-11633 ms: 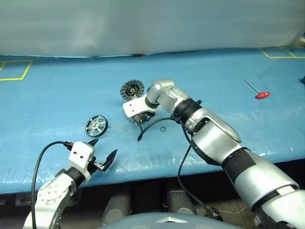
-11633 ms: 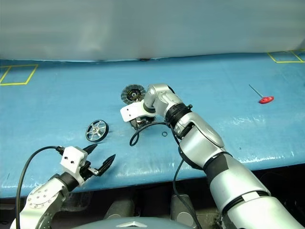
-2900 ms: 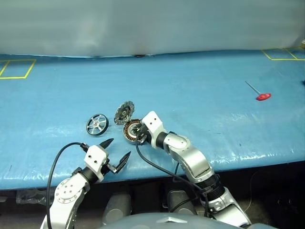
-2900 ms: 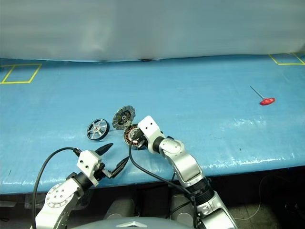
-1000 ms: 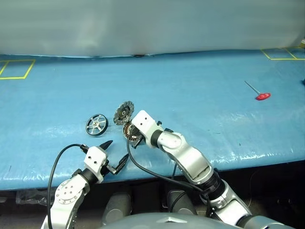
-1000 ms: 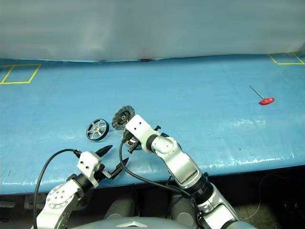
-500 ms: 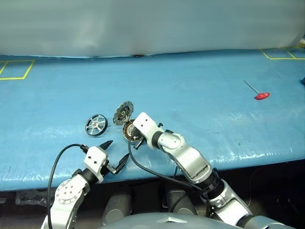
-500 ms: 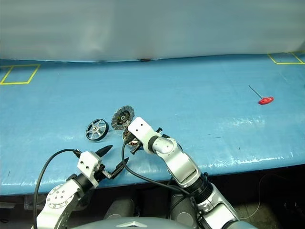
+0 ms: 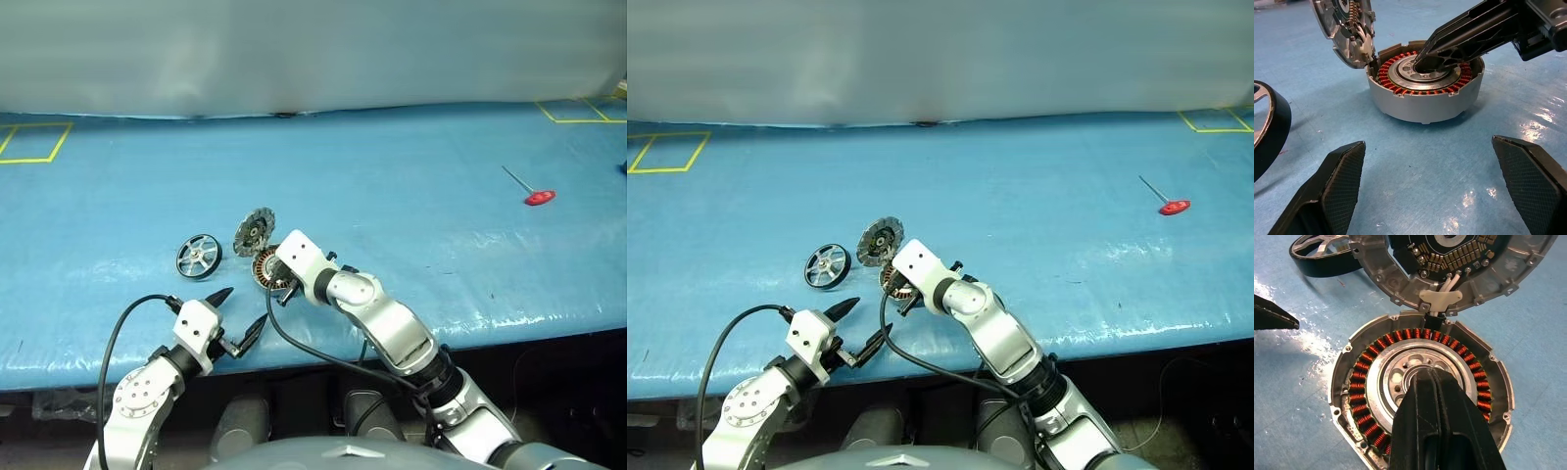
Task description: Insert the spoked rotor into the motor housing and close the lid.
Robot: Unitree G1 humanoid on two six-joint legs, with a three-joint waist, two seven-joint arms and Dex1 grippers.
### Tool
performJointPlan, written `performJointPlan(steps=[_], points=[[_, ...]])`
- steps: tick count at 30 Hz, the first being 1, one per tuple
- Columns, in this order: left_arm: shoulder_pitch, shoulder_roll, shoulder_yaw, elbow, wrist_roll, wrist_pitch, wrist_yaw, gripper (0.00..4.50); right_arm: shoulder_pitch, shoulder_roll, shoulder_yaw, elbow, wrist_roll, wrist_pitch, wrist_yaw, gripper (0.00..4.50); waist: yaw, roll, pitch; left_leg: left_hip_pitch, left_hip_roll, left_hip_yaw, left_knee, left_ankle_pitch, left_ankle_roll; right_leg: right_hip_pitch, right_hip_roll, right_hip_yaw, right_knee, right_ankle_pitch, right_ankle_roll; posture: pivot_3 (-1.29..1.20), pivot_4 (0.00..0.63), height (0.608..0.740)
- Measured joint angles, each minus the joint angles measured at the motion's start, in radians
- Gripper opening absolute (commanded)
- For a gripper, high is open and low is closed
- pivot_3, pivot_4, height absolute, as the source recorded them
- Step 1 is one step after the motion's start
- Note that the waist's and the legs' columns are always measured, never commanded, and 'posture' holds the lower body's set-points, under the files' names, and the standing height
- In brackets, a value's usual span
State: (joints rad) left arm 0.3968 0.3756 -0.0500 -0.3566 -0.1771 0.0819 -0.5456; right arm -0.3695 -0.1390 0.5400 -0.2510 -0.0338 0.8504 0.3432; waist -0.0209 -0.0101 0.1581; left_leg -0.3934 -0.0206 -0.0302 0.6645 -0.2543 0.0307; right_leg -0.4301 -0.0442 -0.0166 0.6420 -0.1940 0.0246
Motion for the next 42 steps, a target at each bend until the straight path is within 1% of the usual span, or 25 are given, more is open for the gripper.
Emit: performJointPlan(steps=[17, 20, 26, 29, 33, 38, 41, 42], points=[[-0.004, -0.002, -0.001, 0.000, 0.000, 0.017, 0.002, 4.50, 0.001, 0.015, -0.010, 0.004, 0.004, 0.002, 0.004, 0.02, 0.000, 0.000, 0.000, 0.000, 0.000, 0.000, 0.000, 0.000, 0.000, 0.000, 0.000, 0.000, 0.000, 0.000, 0.000, 0.00, 0.150, 0.740], [-0.001, -0.003, -0.001, 0.000, 0.000, 0.017, 0.002, 4.50, 0.004, 0.025, -0.035, -0.018, 0.029, 0.009, 0.016, 0.02, 0.000, 0.000, 0.000, 0.000, 0.000, 0.000, 0.000, 0.000, 0.000, 0.000, 0.000, 0.000, 0.000, 0.000, 0.000, 0.00, 0.150, 0.740], [0.025, 0.013, 0.011, -0.037, -0.027, 0.020, -0.011, 4.50, 0.013, 0.021, -0.132, -0.162, 0.147, 0.049, 0.087, 0.02, 0.000, 0.000, 0.000, -0.001, 0.000, -0.001, -0.001, 0.000, 0.000, 0.000, -0.001, 0.000, -0.001, 0.000, 0.000, 0.00, 0.150, 0.740], [0.046, 0.072, 0.046, -0.107, -0.079, 0.056, -0.049, 4.50, 0.018, -0.020, -0.150, -0.209, 0.184, 0.068, 0.117, 0.02, -0.001, 0.000, 0.000, 0.000, 0.001, -0.001, -0.001, 0.000, 0.000, 0.000, -0.001, 0.000, -0.001, 0.000, 0.000, 0.00, 0.150, 0.740], [0.064, 0.144, 0.125, -0.177, -0.155, 0.133, -0.078, 4.50, 0.033, -0.068, -0.164, -0.230, 0.208, 0.072, 0.137, 0.02, -0.003, 0.000, 0.000, -0.001, 0.002, -0.001, 0.000, 0.000, 0.000, -0.001, -0.001, 0.000, -0.001, -0.001, -0.001, 0.00, 0.150, 0.740], [0.053, 0.252, 0.270, -0.245, -0.231, 0.263, -0.092, 4.50, 0.041, -0.091, -0.165, -0.229, 0.211, 0.070, 0.129, 0.02, -0.004, 0.000, 0.000, 0.000, 0.002, -0.001, -0.001, 0.000, 0.000, -0.001, 0.000, 0.000, 0.000, -0.001, -0.001, 0.00, 0.150, 0.740], [0.021, 0.328, 0.346, -0.253, -0.284, 0.346, -0.118, 3.88, 0.042, -0.086, -0.162, -0.229, 0.212, 0.068, 0.116, 0.00, -0.004, 0.000, 0.000, 0.000, 0.002, -0.001, -0.001, 0.000, 0.000, -0.001, 0.002, -0.001, 0.000, -0.001, -0.001, 0.00, 0.150, 0.740], [0.011, 0.346, 0.369, -0.252, -0.301, 0.368, -0.126, 3.56, 0.044, -0.084, -0.160, -0.229, 0.212, 0.067, 0.114, 0.00, -0.004, 0.000, 0.000, 0.000, 0.002, -0.001, -0.001, 0.000, 0.000, -0.001, 0.003, -0.001, 0.000, -0.001, -0.001, 0.00, 0.150, 0.740]])
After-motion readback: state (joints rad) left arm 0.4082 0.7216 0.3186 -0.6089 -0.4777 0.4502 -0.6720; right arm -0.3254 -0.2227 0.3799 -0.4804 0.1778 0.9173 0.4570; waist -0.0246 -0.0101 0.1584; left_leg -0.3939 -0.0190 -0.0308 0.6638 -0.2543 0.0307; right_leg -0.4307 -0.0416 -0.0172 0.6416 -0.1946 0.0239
